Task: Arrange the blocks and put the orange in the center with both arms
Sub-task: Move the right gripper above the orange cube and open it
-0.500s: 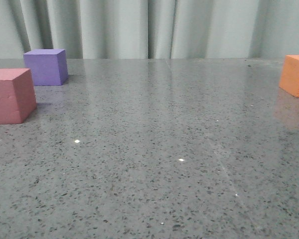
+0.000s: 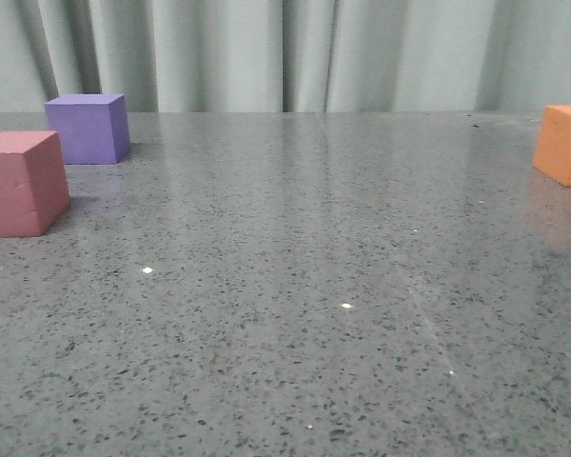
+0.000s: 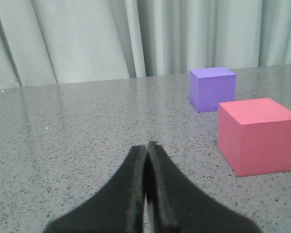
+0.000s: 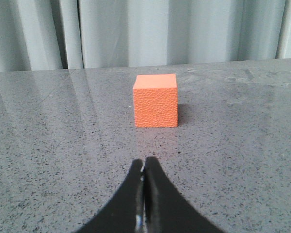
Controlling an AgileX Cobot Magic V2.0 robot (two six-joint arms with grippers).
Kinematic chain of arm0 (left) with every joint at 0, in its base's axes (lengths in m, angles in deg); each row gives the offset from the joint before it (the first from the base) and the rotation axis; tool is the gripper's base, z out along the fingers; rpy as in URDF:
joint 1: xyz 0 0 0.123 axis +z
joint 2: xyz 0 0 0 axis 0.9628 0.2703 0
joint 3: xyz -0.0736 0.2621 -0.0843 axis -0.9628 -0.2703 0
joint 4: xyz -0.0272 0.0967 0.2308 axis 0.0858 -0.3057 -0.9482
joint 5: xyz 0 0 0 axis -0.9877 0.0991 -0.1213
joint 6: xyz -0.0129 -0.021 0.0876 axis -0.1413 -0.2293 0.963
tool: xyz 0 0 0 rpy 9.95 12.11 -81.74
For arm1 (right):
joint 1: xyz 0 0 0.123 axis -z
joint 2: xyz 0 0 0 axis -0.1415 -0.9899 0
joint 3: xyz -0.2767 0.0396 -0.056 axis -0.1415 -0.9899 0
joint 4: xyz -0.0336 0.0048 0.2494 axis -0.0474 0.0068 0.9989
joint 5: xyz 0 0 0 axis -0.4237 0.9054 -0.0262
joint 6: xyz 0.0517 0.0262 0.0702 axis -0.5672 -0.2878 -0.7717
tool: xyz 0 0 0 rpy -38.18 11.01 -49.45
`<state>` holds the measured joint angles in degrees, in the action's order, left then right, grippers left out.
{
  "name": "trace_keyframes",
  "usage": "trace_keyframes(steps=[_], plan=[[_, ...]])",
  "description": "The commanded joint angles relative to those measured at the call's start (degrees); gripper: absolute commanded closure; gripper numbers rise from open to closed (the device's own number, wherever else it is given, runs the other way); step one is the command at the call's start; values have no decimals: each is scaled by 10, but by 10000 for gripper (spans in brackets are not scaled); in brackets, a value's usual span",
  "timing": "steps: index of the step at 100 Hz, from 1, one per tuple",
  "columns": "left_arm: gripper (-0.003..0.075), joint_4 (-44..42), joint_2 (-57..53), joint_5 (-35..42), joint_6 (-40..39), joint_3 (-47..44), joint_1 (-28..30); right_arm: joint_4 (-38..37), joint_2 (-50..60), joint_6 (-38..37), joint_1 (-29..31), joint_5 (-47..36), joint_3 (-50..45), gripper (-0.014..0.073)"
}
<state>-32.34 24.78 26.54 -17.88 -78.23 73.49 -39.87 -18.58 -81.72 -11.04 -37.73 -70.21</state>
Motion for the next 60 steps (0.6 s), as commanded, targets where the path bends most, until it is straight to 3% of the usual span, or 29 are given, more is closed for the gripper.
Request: trace_keyframes(steps=[1, 12, 23, 31, 44, 60], plan=[[739, 5, -18, 44, -1, -31, 0, -1, 12, 4, 5, -51, 8, 661], [739, 5, -18, 44, -1, -31, 0, -1, 12, 4, 5, -57, 8, 661], [739, 5, -18, 44, -1, -31, 0, 3, 12, 2, 5, -115, 21, 661], [739, 5, -18, 44, -1, -31, 0, 7, 11, -3, 4, -96, 60, 661], [739, 5, -18, 44, -1, -31, 0, 7, -19, -3, 4, 48, 183, 661], [739, 5, -18, 44, -1, -31, 0, 7, -143, -3, 4, 250, 370, 661]])
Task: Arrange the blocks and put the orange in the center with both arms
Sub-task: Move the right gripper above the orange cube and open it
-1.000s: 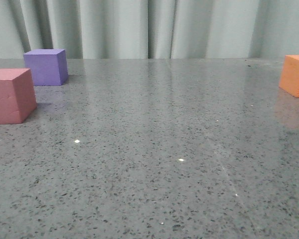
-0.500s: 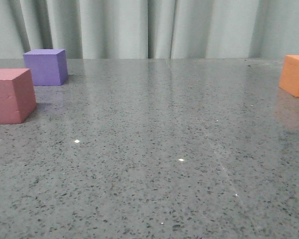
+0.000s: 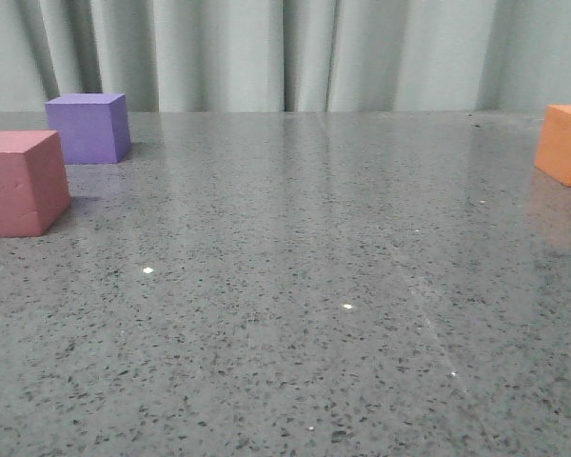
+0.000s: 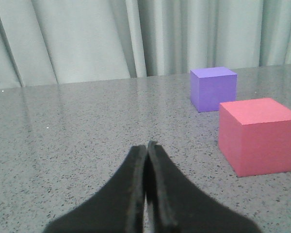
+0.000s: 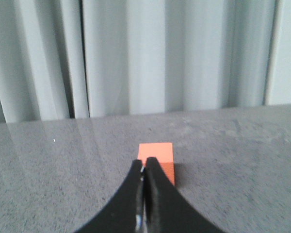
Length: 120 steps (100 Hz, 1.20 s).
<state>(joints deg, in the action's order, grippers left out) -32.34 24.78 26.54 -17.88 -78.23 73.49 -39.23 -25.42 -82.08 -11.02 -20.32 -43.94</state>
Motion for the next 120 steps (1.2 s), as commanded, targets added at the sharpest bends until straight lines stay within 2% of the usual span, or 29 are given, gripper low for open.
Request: trace_keyframes(steps=[1, 11, 23, 36, 56, 63, 71, 77, 84, 86, 96, 109, 120], plan=[[739, 5, -18, 44, -1, -31, 0, 1, -89, 1, 3, 85, 126, 661], [739, 5, -18, 44, -1, -31, 0, 2, -192, 1, 3, 215, 245, 661], [739, 5, -18, 44, -1, -31, 0, 4, -299, 1, 3, 301, 348, 661], [739, 5, -18, 44, -1, -31, 0, 5, -382, 1, 3, 320, 390, 661], [739, 5, -18, 44, -1, -31, 0, 5, -463, 1, 3, 279, 390, 635], [739, 5, -18, 44, -1, -31, 0, 6, -484, 1, 3, 273, 390, 558], [739, 5, -18, 44, -1, -31, 0, 11, -504, 1, 3, 267, 390, 409], [739, 5, -18, 44, -1, -31, 0, 19, -514, 1, 3, 258, 390, 226], [739, 5, -18, 44, -1, -31, 0, 22, -523, 1, 3, 240, 390, -37], [739, 5, -18, 44, -1, -31, 0, 22, -526, 1, 3, 234, 390, -80], [739, 5, -18, 44, -1, -31, 0, 20, -533, 5, 3, 195, 390, -31], [739, 5, -18, 44, -1, -31, 0, 13, -551, 9, 3, 145, 391, -30], [739, 5, -18, 44, -1, -31, 0, 4, -586, 9, 3, 141, 405, -30]])
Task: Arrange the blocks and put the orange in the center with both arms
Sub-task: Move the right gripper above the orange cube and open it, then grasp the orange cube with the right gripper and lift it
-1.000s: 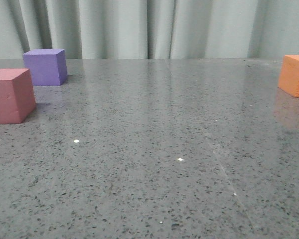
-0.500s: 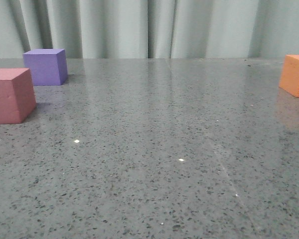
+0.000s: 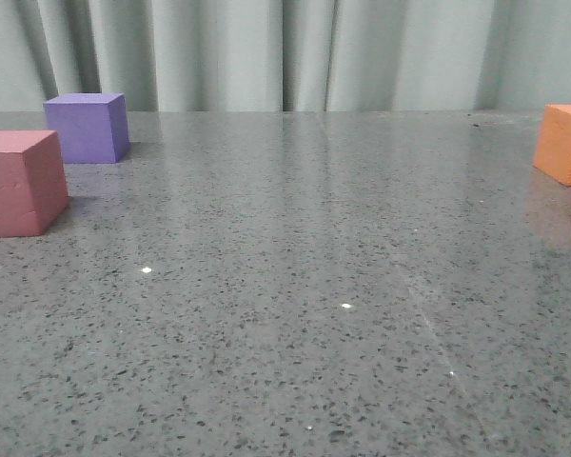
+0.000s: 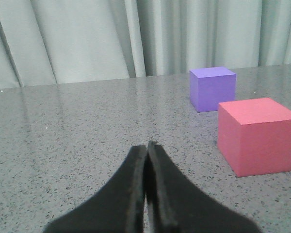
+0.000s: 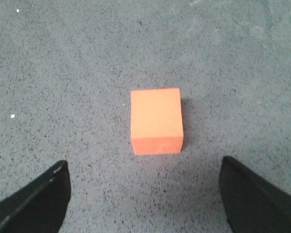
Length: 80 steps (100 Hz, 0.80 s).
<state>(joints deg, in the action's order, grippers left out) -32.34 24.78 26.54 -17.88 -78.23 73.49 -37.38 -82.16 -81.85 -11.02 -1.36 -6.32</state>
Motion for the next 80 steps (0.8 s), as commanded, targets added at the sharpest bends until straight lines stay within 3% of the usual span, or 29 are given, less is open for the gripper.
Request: trace_keyframes(steps=[1, 33, 80], plan=[[739, 5, -18, 44, -1, -31, 0, -15, -25, 6, 3, -49, 29, -30], [739, 5, -18, 44, -1, -31, 0, -23, -154, 7, 3, -78, 64, -30], [739, 5, -18, 44, -1, -31, 0, -40, -237, 6, 6, -126, 67, -30]])
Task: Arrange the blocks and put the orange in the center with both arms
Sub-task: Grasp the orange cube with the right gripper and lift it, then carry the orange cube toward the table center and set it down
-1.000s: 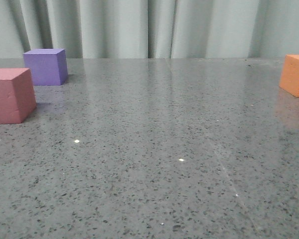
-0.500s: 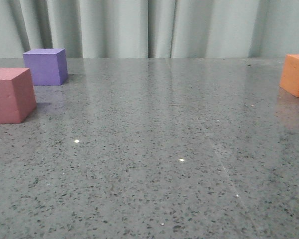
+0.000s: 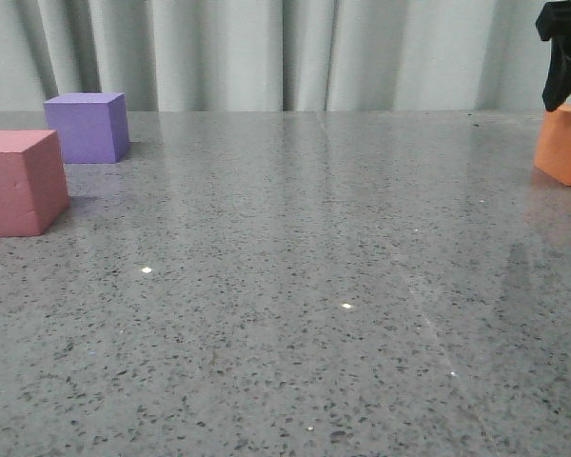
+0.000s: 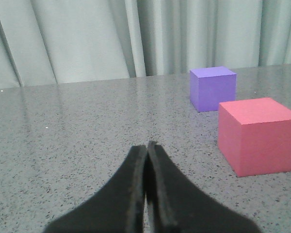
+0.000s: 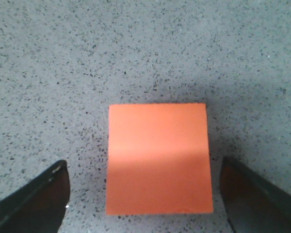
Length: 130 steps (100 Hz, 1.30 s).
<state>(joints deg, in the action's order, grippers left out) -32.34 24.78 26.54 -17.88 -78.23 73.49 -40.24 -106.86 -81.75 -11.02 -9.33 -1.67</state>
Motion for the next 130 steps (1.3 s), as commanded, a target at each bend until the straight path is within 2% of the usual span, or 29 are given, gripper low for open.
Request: trace_keyframes(steps=[1, 22, 30, 38, 45, 62, 79, 99, 130], plan=[[739, 5, -18, 44, -1, -31, 0, -12, 7, 5, 6, -47, 20, -30], [739, 5, -18, 44, -1, -31, 0, -12, -25, 5, 9, -62, 20, -2], [739, 5, -18, 44, -1, -31, 0, -11, -28, 5, 9, -60, 20, 98], [739, 5, -18, 44, -1, -31, 0, -9, -28, 5, 9, -58, 21, 254], [739, 5, -18, 44, -1, -31, 0, -2, -26, 5, 9, -47, 29, 316], [739, 5, -18, 44, -1, -31, 0, 24, -4, 5, -19, 9, 76, 292], [739, 5, -18, 44, -1, -31, 0, 28, 9, -4, -99, 60, 124, 247], [739, 5, -18, 44, -1, -31, 0, 18, -19, -86, -199, 65, 165, 247], [739, 5, -18, 44, -1, -31, 0, -64, -123, -228, -299, 91, 248, 247]])
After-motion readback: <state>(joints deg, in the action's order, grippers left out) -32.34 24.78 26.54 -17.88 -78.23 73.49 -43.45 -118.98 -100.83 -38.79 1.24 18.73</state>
